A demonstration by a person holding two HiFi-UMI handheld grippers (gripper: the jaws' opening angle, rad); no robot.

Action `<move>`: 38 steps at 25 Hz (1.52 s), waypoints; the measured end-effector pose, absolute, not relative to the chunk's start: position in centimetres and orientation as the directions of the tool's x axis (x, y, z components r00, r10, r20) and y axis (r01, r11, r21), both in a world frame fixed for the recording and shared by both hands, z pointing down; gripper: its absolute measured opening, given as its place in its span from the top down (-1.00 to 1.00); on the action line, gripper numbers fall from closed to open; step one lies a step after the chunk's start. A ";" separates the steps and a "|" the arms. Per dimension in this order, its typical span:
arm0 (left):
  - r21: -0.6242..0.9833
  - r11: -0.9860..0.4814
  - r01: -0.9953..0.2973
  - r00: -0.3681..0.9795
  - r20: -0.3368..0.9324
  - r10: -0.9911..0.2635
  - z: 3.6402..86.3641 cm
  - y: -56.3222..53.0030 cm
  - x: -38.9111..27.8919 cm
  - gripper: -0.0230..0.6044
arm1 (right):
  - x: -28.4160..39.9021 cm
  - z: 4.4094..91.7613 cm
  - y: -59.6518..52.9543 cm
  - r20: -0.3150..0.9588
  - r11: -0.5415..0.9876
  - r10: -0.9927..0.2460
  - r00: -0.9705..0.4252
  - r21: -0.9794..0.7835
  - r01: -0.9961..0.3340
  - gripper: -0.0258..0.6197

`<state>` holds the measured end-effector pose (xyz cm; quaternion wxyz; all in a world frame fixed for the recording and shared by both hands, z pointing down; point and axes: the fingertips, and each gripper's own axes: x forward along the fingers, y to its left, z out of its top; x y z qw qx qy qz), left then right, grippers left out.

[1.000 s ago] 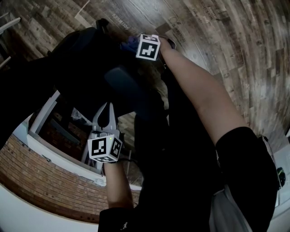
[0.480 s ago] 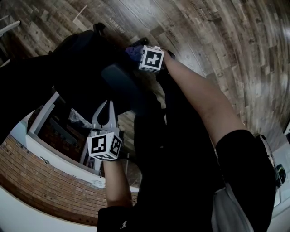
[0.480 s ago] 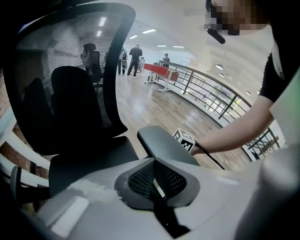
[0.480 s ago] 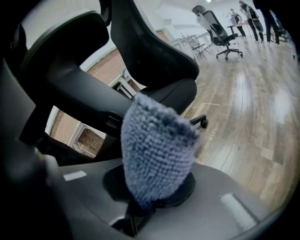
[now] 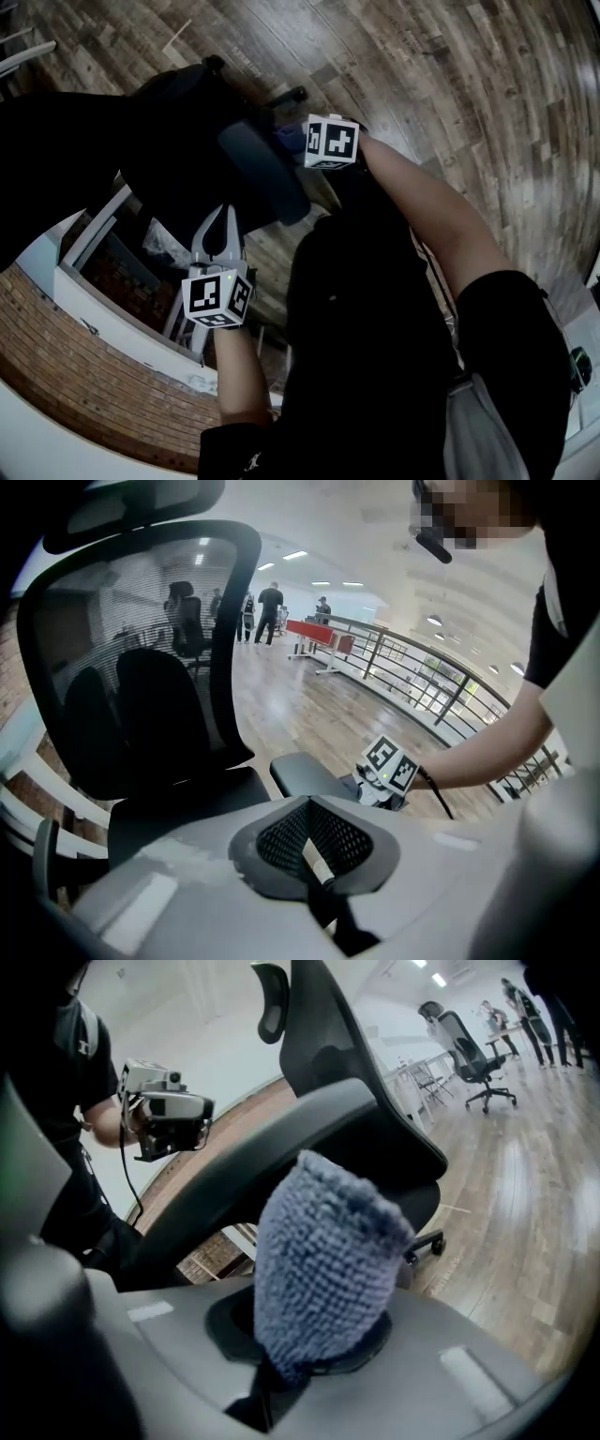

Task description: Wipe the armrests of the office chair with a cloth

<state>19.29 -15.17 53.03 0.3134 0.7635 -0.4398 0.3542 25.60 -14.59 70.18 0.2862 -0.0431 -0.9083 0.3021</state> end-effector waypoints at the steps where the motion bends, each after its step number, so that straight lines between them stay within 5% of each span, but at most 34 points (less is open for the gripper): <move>1: 0.167 -0.416 -0.894 0.364 0.812 -0.457 52.6 -15.0 19.3 0.91 | 25.9 69.5 -14.5 0.488 0.825 0.255 -0.835 -0.561 -0.077 0.76; 5: 0.162 -0.403 -0.901 0.363 0.789 -0.495 51.2 -13.9 18.7 0.91 | 27.3 67.2 -15.6 0.483 0.844 0.167 -0.860 -0.521 -0.129 0.76; 14: 0.105 -0.361 -0.927 0.325 0.707 -0.629 46.4 -9.5 15.0 0.91 | 32.2 55.0 -18.5 0.428 0.791 -0.356 -0.830 -0.334 -0.512 0.75; 28: 0.191 -0.358 -0.914 0.405 0.450 -0.796 35.4 5.3 10.8 0.91 | 27.3 27.3 1.7 0.080 0.781 -0.616 -0.784 -0.071 -0.621 0.74; 38: 0.135 -0.394 -0.909 0.415 0.375 -0.829 30.0 13.9 9.4 0.91 | 25.9 20.0 13.2 -0.019 0.770 -0.638 -0.770 -0.008 -0.637 0.66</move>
